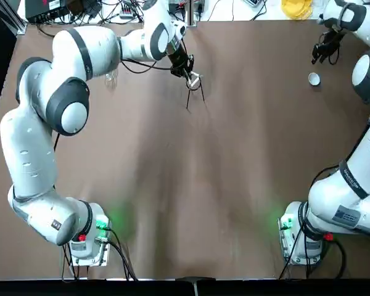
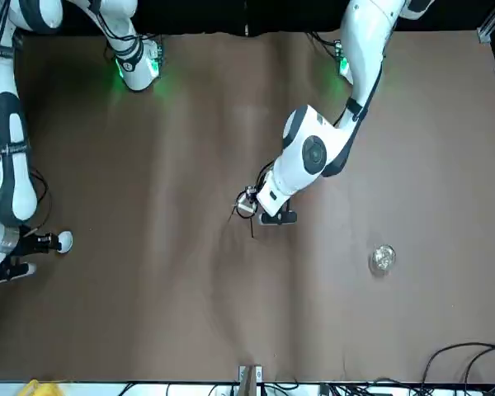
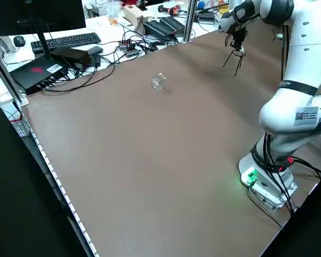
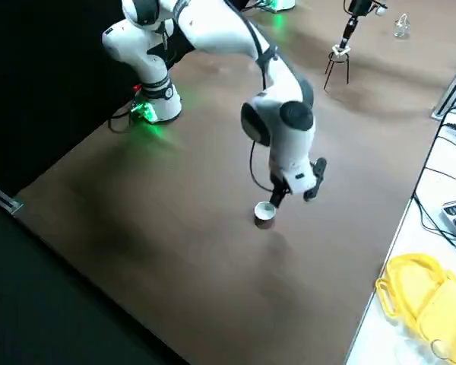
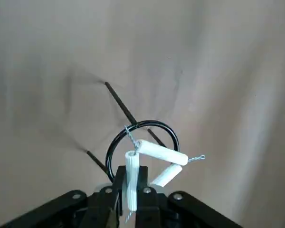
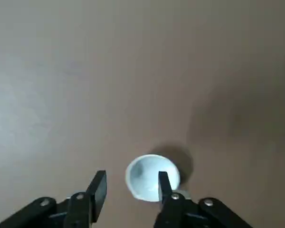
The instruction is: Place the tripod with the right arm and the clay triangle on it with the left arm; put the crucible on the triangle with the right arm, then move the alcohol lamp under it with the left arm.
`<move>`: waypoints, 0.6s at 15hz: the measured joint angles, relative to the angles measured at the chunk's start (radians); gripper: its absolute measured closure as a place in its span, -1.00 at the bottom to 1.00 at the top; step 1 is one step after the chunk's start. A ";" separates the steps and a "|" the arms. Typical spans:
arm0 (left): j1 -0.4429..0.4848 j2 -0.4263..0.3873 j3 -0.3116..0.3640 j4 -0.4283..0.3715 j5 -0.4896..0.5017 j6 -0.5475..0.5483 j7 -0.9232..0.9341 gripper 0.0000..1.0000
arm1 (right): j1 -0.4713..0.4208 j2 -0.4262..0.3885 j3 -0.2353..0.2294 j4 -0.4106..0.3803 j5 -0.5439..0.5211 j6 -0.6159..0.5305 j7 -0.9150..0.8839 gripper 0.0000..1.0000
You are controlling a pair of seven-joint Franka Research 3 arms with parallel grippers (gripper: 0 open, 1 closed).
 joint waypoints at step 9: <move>-0.002 0.011 0.001 0.001 0.000 0.010 0.000 0.39 | -0.065 0.077 0.002 -0.001 0.002 0.079 -0.053 0.09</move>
